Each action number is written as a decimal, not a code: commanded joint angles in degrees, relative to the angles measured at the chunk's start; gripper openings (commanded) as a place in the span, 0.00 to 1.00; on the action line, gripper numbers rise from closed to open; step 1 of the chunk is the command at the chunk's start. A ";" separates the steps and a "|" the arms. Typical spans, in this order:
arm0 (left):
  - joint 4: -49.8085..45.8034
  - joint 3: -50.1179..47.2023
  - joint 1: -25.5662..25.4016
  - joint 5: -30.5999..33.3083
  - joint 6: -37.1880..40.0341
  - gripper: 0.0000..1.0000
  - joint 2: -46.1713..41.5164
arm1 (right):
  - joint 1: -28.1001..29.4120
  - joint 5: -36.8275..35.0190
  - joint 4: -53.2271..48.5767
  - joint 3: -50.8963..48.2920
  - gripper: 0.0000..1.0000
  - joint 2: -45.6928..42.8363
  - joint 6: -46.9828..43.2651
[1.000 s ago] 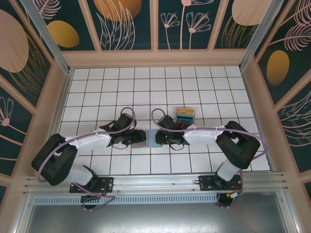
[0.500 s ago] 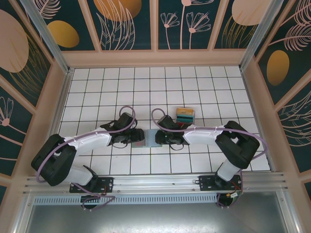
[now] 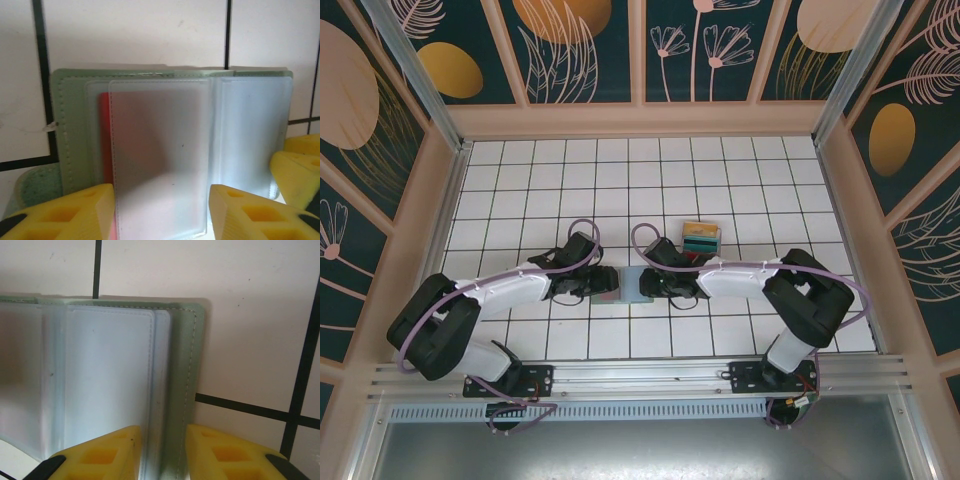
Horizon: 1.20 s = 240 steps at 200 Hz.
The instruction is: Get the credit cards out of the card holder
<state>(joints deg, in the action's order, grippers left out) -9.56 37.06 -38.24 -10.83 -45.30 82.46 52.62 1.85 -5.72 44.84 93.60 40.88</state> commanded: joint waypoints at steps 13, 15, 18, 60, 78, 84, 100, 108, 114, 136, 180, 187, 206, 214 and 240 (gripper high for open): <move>2.82 -0.50 -0.49 -3.36 1.30 0.53 1.11 | 1.09 1.05 -0.38 -0.41 0.31 1.93 0.86; 2.87 -0.45 -0.56 -3.40 1.34 0.53 1.19 | 1.08 1.05 -0.47 -0.38 0.31 1.93 0.86; 2.88 -0.41 -0.58 -3.52 1.37 0.53 1.41 | 1.08 1.05 -0.51 -0.37 0.31 1.93 0.82; 2.88 0.65 -1.38 -4.09 1.78 0.55 2.65 | 1.17 0.90 -0.97 0.25 0.31 2.11 0.51; 4.11 0.61 -1.49 -5.57 2.03 0.57 2.44 | 1.17 0.94 -0.71 0.08 0.31 2.04 0.61; 4.70 0.78 -1.61 -6.42 2.14 0.57 2.43 | 1.23 0.97 -0.56 0.04 0.31 2.14 0.77; 5.67 2.14 -2.18 -8.15 2.55 0.58 3.36 | 1.26 1.12 -0.36 0.04 0.31 2.22 0.86; 6.07 2.88 -2.57 -8.77 2.73 0.58 3.95 | 1.26 1.14 -0.35 0.00 0.31 2.28 0.90; 6.40 3.40 -2.76 -9.30 2.86 0.58 4.38 | 1.26 1.11 -0.43 0.13 0.31 2.24 0.95; 6.52 5.52 -3.65 -10.32 3.39 0.57 6.24 | 1.26 0.80 -0.45 -0.01 0.31 1.76 1.12; 6.35 6.91 -4.13 -10.42 3.99 0.56 5.09 | 1.08 0.27 -0.17 -0.91 0.31 0.54 1.83; 6.81 6.73 -4.12 -10.87 3.99 0.56 4.40 | 1.03 0.35 -0.13 -0.89 0.31 0.55 1.96; 7.62 6.32 -4.13 -11.58 3.90 0.56 2.62 | 0.95 0.46 0.09 -0.89 0.32 0.77 2.07; 7.88 6.10 -4.13 -11.73 3.79 0.56 2.06 | 0.84 0.53 0.11 -0.86 0.31 0.78 2.09; 8.29 5.92 -4.11 -11.92 3.55 0.56 0.35 | 0.38 0.79 0.39 -1.05 0.32 0.27 2.36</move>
<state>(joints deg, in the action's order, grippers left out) -4.21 42.35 -41.95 -20.58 -42.24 85.43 52.86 1.61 -5.37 44.95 93.71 42.39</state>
